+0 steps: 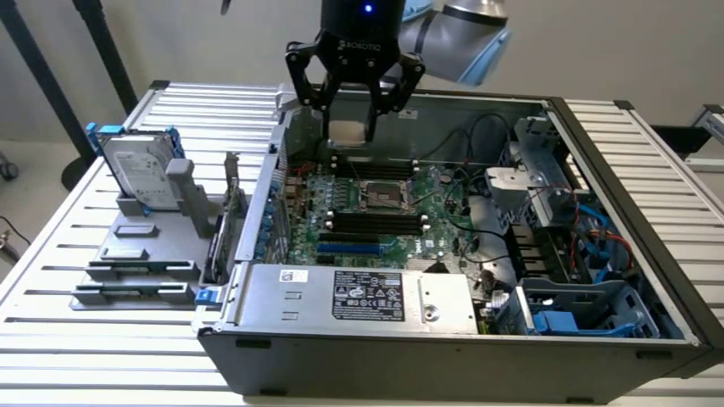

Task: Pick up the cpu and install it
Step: 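Pick up the cpu and move it towards the insertion slot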

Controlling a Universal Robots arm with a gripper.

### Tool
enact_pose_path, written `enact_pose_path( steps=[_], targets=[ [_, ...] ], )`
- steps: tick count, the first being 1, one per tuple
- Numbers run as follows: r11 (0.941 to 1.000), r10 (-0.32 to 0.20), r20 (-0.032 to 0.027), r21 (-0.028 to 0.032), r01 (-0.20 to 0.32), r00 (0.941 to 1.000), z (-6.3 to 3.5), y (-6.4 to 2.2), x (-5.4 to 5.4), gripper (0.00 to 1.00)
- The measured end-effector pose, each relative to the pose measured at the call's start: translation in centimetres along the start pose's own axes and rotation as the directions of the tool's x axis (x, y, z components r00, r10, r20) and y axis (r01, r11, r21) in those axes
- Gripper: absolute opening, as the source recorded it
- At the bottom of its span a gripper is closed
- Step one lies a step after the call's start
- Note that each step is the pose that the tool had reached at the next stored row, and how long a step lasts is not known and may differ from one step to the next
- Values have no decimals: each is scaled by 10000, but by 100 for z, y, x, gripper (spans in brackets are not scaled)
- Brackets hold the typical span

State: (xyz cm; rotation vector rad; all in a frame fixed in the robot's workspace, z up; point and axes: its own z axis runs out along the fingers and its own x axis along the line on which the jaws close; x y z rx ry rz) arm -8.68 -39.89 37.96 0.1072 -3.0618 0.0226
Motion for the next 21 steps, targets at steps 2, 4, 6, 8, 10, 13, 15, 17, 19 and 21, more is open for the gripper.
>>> enact_pose_path(
  steps=[2, 4, 6, 8, 10, 13, 15, 17, 19, 21],
  targets=[
    [10000, 1, 1, 1, -1, 10000, 8, 9, -93, 55],
    [10000, 0, 2, 1, 0, 10000, 17, 19, -188, 55],
    [10000, 0, 1, 2, 0, 10000, 28, 35, -280, 55],
    [10000, 0, 2, 1, 0, 10000, 49, 58, -368, 55],
    [10000, 0, 2, 1, 0, 10000, 78, 84, -430, 55],
    [10000, 9, 2, 1, -9, 10000, 127, 116, -494, 55],
    [10000, 34, 1, -1, -34, 10000, 162, 135, -516, 55],
    [10000, 96, 1, -9, -96, 10000, 199, 145, -531, 55],
    [9998, 174, -1, -12, -174, 9998, 233, 153, -543, 55],
    [9998, 213, -2, -16, -213, 9998, 268, 174, -551, 55]
  ],
)
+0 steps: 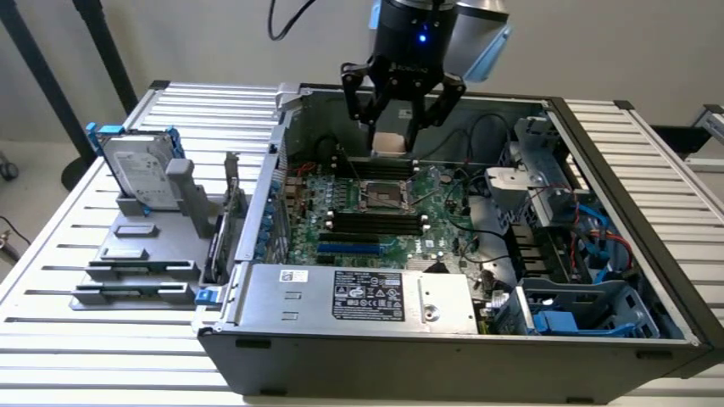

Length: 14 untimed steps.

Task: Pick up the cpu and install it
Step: 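Pick up the cpu and move it towards the insertion slot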

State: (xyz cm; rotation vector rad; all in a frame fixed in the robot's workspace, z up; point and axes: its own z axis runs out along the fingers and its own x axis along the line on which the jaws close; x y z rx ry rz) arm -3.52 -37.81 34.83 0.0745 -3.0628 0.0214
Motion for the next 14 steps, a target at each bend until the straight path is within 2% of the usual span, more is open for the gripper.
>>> enact_pose_path(
  steps=[6, 14],
  targets=[
    [10000, 16, -1, 0, -16, 10000, 98, 138, -19, 55],
    [9999, 105, -2, -8, -105, 9999, 183, 234, -48, 55]
  ],
)
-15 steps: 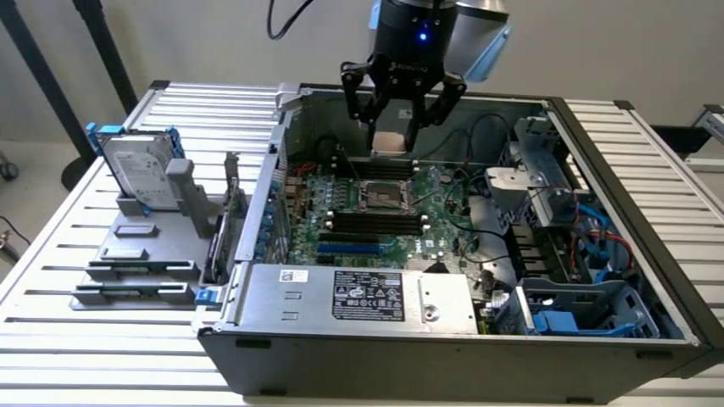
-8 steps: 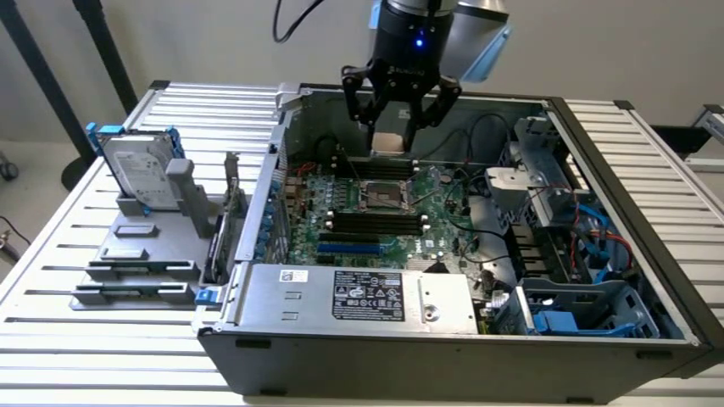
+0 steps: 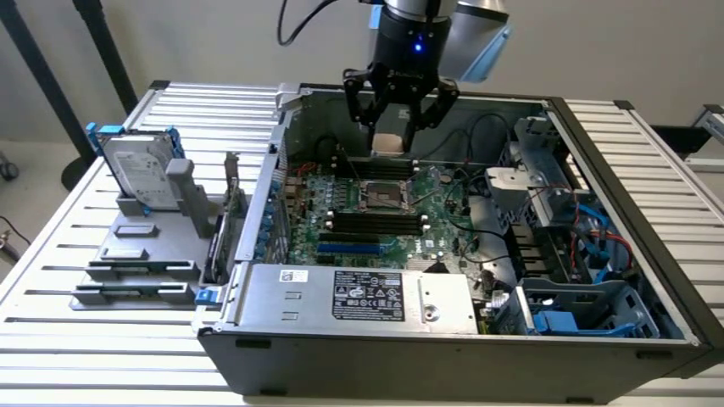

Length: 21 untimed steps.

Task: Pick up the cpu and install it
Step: 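Pick up the cpu and move it towards the insertion slot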

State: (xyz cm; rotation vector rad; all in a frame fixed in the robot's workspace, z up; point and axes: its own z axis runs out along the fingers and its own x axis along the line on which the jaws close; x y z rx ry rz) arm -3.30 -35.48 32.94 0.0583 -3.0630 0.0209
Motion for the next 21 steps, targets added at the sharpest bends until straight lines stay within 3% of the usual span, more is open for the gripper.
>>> enact_pose_path(
  steps=[8, 21],
  targets=[
    [10000, 17, 1, -2, -17, 10000, 83, 159, -34, 55],
    [9998, 213, -2, -17, -213, 9998, 169, 258, -117, 55]
  ],
)
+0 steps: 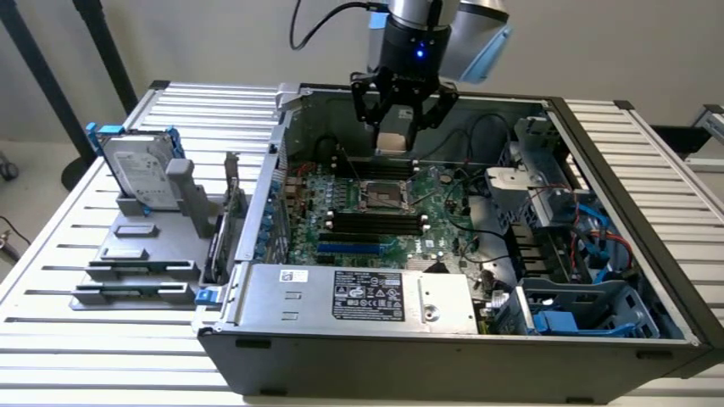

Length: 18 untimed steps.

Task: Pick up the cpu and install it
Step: 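Pick up the cpu and move it towards the insertion slot, then place the cpu into insertion slot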

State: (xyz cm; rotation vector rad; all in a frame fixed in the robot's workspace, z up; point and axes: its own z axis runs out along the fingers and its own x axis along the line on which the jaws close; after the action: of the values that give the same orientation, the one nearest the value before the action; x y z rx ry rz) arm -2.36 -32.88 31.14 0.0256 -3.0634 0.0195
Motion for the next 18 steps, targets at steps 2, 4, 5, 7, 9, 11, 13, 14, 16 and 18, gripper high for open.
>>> enact_pose_path(
  steps=[2, 4, 5, 7, 9, 11, 13, 14, 16, 18],
  targets=[
    [10000, 25, 0, -1, -25, 10000, 11, 15, -12, 55],
    [10000, 56, 0, -4, -56, 10000, 21, 26, -24, 55],
    [10000, 77, 0, -6, -77, 10000, 26, 31, -29, 55],
    [9999, 110, 25, -9, -110, 9999, 40, 38, -34, 55],
    [9999, 129, 74, -9, -128, 9999, 57, 39, -36, 55],
    [9999, 145, 117, -10, -145, 9998, 75, 40, -37, 55],
    [9999, 152, 115, -10, -152, 9998, 76, 40, -37, 55],
    [9999, 152, 116, -10, -152, 9998, 76, 40, -37, 55],
    [9999, 153, 116, -11, -153, 9998, 77, 40, -37, 55],
    [9999, 152, 116, -11, -152, 9998, 77, 40, -37, 55]
  ],
)
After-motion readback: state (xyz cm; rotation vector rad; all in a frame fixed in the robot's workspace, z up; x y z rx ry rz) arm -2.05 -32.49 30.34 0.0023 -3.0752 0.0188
